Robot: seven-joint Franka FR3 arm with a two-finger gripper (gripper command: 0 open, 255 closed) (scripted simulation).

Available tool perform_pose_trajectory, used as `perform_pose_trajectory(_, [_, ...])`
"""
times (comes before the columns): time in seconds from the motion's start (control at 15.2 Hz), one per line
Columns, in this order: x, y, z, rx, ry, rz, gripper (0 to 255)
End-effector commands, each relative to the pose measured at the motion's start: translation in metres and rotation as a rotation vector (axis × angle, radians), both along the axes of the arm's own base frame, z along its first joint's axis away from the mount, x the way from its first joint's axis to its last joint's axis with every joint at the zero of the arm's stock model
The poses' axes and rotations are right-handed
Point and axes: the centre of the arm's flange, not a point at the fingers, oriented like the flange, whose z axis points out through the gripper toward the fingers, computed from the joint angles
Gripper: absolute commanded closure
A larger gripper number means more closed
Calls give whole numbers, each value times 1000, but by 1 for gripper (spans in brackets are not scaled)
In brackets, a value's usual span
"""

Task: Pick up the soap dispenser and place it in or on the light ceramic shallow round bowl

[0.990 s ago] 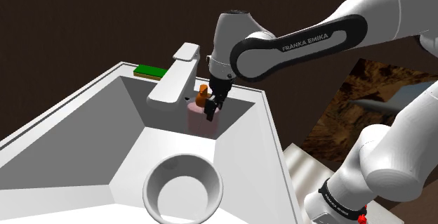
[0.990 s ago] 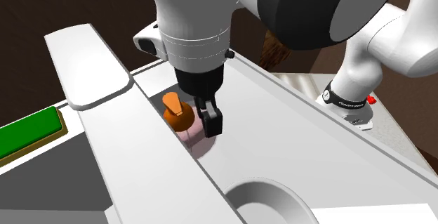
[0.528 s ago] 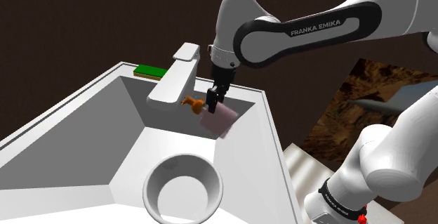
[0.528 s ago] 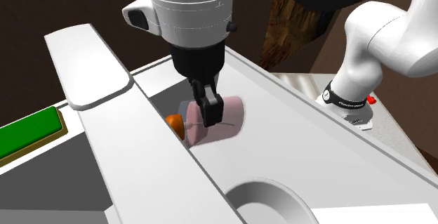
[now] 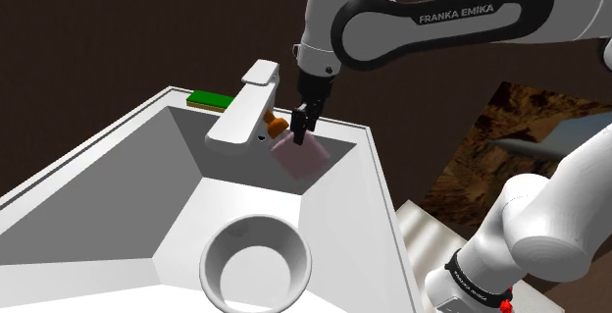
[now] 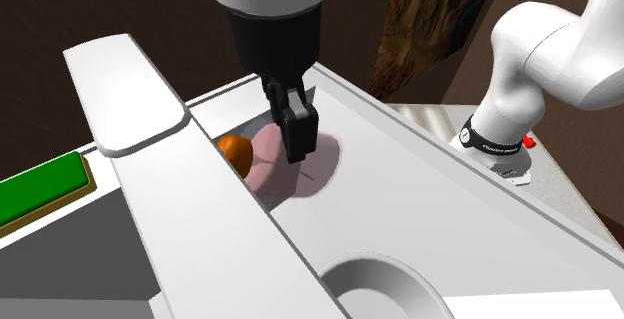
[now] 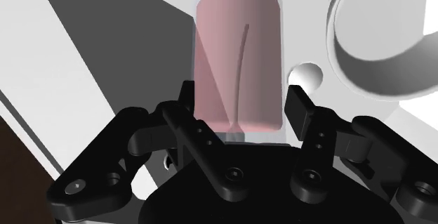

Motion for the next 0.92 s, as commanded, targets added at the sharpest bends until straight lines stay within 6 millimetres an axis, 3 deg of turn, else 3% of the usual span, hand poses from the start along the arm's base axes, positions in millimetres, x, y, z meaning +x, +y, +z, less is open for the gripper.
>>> perform_pose_trajectory(0.0, [-9, 9, 4, 0, 0, 0, 255])
perform_pose_trajectory(0.86, [-125, 136, 7, 0, 0, 0, 255])
